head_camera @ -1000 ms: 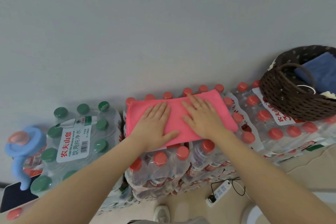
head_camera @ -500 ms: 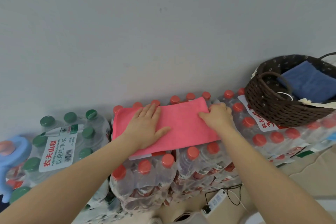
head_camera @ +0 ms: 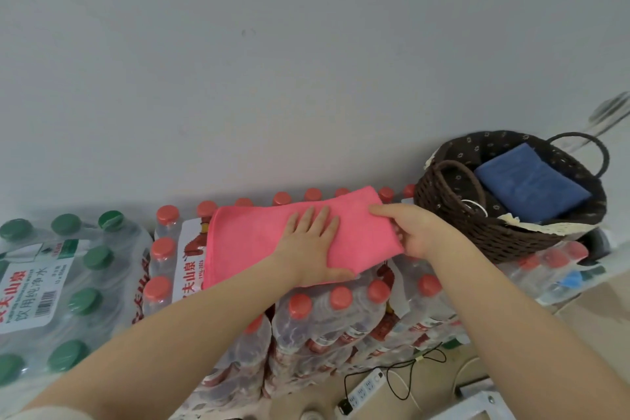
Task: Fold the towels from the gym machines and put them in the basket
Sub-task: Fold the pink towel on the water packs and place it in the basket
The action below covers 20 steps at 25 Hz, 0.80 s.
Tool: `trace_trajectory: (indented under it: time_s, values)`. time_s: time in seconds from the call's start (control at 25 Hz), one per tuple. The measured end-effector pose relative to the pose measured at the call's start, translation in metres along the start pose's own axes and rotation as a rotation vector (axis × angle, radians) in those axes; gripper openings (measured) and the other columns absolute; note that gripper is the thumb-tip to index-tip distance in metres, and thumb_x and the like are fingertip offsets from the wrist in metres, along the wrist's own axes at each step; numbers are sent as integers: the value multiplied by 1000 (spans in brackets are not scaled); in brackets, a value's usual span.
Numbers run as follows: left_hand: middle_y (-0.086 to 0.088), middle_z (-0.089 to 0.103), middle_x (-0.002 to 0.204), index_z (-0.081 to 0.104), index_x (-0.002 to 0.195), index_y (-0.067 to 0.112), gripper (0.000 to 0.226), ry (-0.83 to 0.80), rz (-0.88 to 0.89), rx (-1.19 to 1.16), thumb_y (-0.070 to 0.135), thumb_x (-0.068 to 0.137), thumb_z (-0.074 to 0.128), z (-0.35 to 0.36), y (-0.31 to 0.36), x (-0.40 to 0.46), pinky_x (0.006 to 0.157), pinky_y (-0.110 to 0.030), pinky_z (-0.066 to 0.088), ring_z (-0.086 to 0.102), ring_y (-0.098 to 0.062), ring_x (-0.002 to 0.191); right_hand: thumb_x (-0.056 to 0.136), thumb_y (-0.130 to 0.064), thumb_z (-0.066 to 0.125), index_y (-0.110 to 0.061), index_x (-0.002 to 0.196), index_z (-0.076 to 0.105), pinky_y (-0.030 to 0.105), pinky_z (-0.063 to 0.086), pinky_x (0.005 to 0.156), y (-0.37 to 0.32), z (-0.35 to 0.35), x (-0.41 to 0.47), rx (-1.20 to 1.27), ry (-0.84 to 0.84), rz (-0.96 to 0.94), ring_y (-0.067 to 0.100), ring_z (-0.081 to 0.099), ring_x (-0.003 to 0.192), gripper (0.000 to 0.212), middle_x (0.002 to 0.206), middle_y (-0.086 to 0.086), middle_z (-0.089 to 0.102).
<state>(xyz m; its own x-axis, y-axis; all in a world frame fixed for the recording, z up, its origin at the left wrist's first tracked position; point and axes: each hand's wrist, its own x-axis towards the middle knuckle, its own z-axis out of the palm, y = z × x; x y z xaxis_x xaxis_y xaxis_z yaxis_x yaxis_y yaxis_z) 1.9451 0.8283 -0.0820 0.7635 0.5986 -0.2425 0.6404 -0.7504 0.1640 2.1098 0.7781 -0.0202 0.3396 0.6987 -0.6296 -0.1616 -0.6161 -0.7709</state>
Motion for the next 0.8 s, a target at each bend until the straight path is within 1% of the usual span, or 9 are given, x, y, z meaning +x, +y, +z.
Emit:
trace_trajectory:
  time_s: [0.04,0.12,0.2,0.28,0.36,0.48,0.6,0.72,0.8]
  values:
    - [-7,-11,157,-7,147,16,105,-4,13,-11,74,75,42,-1,-2,-1,117,-45,-5,-9,-27,145,87,-12,59,-6,95,61,21,45,51,-4,5,-4,-37,-39,-66,9,56,51,10,60,0,64]
    - [-7,-8,157,-6,147,12,106,-3,103,-87,65,77,52,-9,-12,-6,117,-36,-3,-4,-23,145,86,-6,59,-8,111,57,21,48,61,-12,24,-10,-140,-61,-257,9,60,70,25,80,-1,65]
    - [-7,1,158,2,148,9,99,26,207,-167,50,80,60,-19,-33,-15,115,-25,6,9,-19,144,84,-7,61,-14,117,53,18,49,67,-15,51,-18,-278,-46,-421,10,61,80,35,92,-2,64]
    - [-8,10,157,10,147,8,87,74,219,-121,43,84,57,-24,-59,-29,115,-25,11,16,-20,143,83,-13,61,-14,118,56,22,45,76,-9,79,-20,-595,30,-549,17,62,92,35,101,3,65]
    - [-8,8,157,10,147,9,79,50,112,-23,49,88,44,-22,-86,-45,116,-27,10,13,-20,144,82,-14,54,-11,110,58,30,43,81,2,102,-16,-922,146,-632,27,60,102,28,108,9,64]
    - [-7,12,157,10,148,11,79,53,-125,15,60,87,25,-16,-115,-64,116,-32,15,17,-21,143,87,-16,48,-5,104,53,37,45,74,16,131,-8,-1080,191,-618,35,61,97,21,104,15,64]
    - [-9,18,155,19,145,8,64,95,-339,-23,47,95,31,-15,-129,-69,114,-39,21,20,-25,141,92,-27,45,-5,100,53,33,39,64,24,143,0,-1135,226,-643,32,61,88,25,97,13,65]
    - [-10,31,148,37,134,6,57,170,-385,-74,47,94,35,-15,-132,-65,107,-41,31,31,-28,134,95,-38,38,-6,99,53,36,46,65,32,141,0,-1134,194,-705,27,60,76,36,87,10,65]
    - [-9,36,143,44,127,8,55,178,-374,-68,49,92,40,-16,-130,-60,103,-42,34,32,-29,131,98,-33,32,-7,105,58,40,49,71,39,134,0,-1113,147,-768,28,62,78,37,90,11,67]
